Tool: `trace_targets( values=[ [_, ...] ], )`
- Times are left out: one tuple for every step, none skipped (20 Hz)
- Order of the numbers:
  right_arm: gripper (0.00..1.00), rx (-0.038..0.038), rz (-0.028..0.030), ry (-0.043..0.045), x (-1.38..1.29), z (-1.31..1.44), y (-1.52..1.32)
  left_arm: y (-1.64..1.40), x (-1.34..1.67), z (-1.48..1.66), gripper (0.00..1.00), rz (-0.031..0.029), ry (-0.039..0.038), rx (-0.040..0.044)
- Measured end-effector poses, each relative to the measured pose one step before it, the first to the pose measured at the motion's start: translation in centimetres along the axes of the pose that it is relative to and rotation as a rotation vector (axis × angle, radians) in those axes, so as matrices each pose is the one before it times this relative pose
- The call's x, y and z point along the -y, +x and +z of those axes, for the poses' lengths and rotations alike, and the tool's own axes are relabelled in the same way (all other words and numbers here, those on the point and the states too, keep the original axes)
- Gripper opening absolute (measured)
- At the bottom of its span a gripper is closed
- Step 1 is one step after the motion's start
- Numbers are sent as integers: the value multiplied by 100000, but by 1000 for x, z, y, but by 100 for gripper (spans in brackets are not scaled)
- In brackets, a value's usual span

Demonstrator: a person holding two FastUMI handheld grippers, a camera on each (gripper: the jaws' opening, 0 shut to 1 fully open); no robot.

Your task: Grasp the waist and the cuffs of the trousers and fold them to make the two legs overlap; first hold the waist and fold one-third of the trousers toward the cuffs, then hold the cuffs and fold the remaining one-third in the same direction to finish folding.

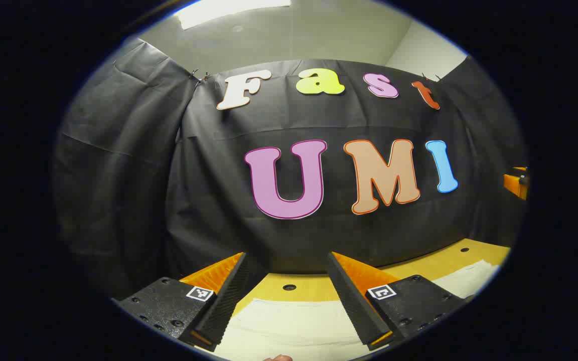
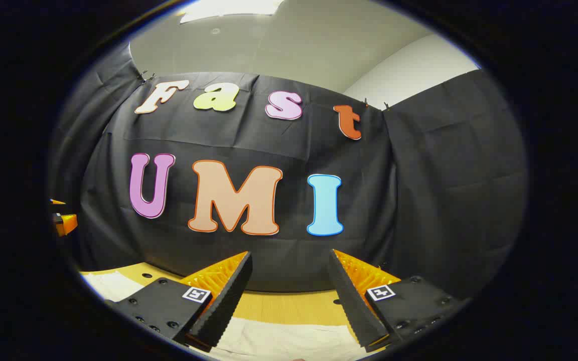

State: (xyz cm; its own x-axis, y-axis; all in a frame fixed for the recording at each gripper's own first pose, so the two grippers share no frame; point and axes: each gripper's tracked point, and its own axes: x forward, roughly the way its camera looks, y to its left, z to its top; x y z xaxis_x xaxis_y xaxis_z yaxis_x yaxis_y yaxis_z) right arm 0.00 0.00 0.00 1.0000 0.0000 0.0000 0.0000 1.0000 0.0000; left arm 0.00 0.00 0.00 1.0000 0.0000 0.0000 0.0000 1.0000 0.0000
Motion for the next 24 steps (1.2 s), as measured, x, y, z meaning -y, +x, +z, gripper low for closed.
trace_targets(
  values=[
    [98,-517,42,-234,63,-294,85,32,93,119,95,-234,324,264],
    [97,-23,15,-366,-3,-52,186,121,92,101,95,-247,281,282],
    [97,189,293,-33,-85,95,22,94,43,23,95,-107,456,-148],
    [97,-16,299,-74,-175,18,166,-21,-34,-134,95,183,212,17],
    [97,-120,189,-277,3,-108,-54,172,8,60,95,84,-295,-44],
    [97,-241,99,-43,-13,-74,111,-20,3,-174,95,116,-195,-175],
    [97,-50,183,264,-63,-124,35,-1,-36,-21,95,155,-159,-174],
    [97,75,3,100,-51,46,-40,98,61,-173,95,133,-51,-113],
    [97,87,10,-67,32,35,13,34,-42,-8,95,143,71,-51],
    [97,-81,171,-210,-99,15,88,-57,-33,-49,95,-11,123,39],
    [97,-333,65,-319,5,-274,-49,17,41,20,95,52,285,-26],
    [97,-454,139,-55,-48,-117,-101,-31,-24,-144,95,-11,176,-75],
    [97,-218,116,202,-37,-140,7,40,22,52,95,6,85,118],
    [97,-78,-85,123,-13,20,17,-57,-29,-91,95,7,57,-90],
    [97,-1,24,88,37,-93,-83,-25,-21,8,95,-114,231,-205],
    [97,34,151,63,-104,36,-64,25,-17,-132,95,-107,402,-85],
    [97,-152,76,-106,-41,-110,-1,72,10,-138,95,-148,647,-336],
    [97,-112,78,47,-46,-85,43,7,-22,-202,95,-19,717,-340],
    [97,-122,20,174,-49,-84,-109,33,-30,-85,95,-259,886,-463],
    [97,-214,54,195,-96,-96,71,-26,-8,-161,95,-503,1002,-153],
    [97,-125,67,121,-16,-106,-126,-95,126,-36,95,-1548,1221,152],
    [97,-168,-7,-6,-83,4,77,-95,24,-268,98,-1563,2068,77],
    [97,-33,128,103,-63,-94,22,-44,-18,-295,95,-1546,3201,-368],
    [97,106,142,126,-56,71,41,-129,29,-595,97,-1686,4619,-485]
  ],
)
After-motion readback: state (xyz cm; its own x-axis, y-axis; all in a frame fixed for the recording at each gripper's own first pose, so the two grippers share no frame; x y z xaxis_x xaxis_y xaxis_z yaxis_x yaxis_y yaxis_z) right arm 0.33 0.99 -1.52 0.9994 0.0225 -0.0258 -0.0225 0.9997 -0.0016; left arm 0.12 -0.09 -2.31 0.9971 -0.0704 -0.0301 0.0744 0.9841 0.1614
